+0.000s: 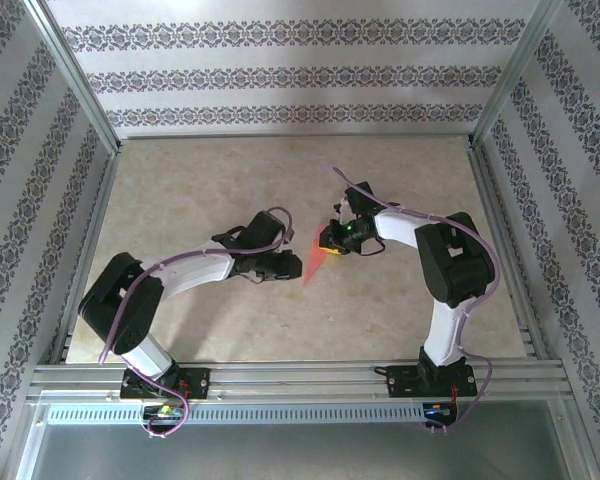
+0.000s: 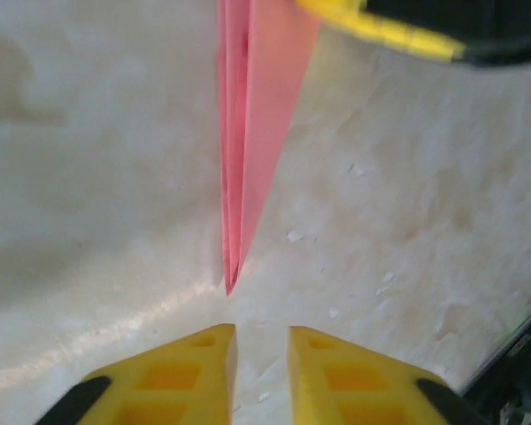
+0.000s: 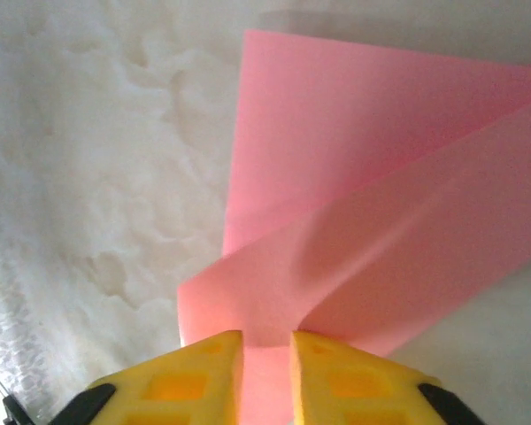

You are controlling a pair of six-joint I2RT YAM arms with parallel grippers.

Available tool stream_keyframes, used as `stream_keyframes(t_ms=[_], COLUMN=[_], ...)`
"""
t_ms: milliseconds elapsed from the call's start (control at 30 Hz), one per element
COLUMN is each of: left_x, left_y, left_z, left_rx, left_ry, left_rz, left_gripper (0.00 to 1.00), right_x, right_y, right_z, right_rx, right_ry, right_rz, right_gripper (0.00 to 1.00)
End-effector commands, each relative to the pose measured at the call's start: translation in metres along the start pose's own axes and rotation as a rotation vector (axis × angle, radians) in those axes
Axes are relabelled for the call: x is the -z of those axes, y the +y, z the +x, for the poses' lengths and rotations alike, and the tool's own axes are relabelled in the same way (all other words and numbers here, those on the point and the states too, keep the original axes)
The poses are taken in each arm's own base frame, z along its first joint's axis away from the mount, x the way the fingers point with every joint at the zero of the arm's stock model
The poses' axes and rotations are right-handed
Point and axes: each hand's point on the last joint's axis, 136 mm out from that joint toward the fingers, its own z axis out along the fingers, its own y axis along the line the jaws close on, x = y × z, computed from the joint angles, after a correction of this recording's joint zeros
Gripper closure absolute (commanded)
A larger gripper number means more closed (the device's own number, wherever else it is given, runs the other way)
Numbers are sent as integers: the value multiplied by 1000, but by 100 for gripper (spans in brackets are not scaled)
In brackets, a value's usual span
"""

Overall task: Fold a paper plane with a square sheet of paper (pick it up from the middle)
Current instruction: Fold the wing for the fifth time at the center of the table, then turn over the paper plane at the center of the table.

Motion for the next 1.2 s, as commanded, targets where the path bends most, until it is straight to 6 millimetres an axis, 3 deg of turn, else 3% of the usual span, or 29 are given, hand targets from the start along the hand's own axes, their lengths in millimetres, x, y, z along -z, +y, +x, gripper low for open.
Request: stream_keyframes(t_ms=[0,167,400,600,833,1167], left_x=[21,39,60,69,71,61], left_y=[14,57,95,109,121,124], left_z=[-28,-46,-61,-63,-58,-56], left_rx=[30,132,157,152,184,189], left_ry=[-101,-198,-310,-349,-366,-328], left_rz=[-50,-149,-250,-248,-229,-232], left_gripper=[65,33,11,10,0,0], right_x=[37,57,55,30,8,16], right_y=[30,22,15,15,9,-10], right_z=[-8,3,8,-1,-5,6], right_rx=[70,91,69,66,45,-3], right_ry=[-85,-139,-222,-254,-239,-229], right_rz=[0,172,392,509,599,720], right_gripper=[70,59,43,37,38,54])
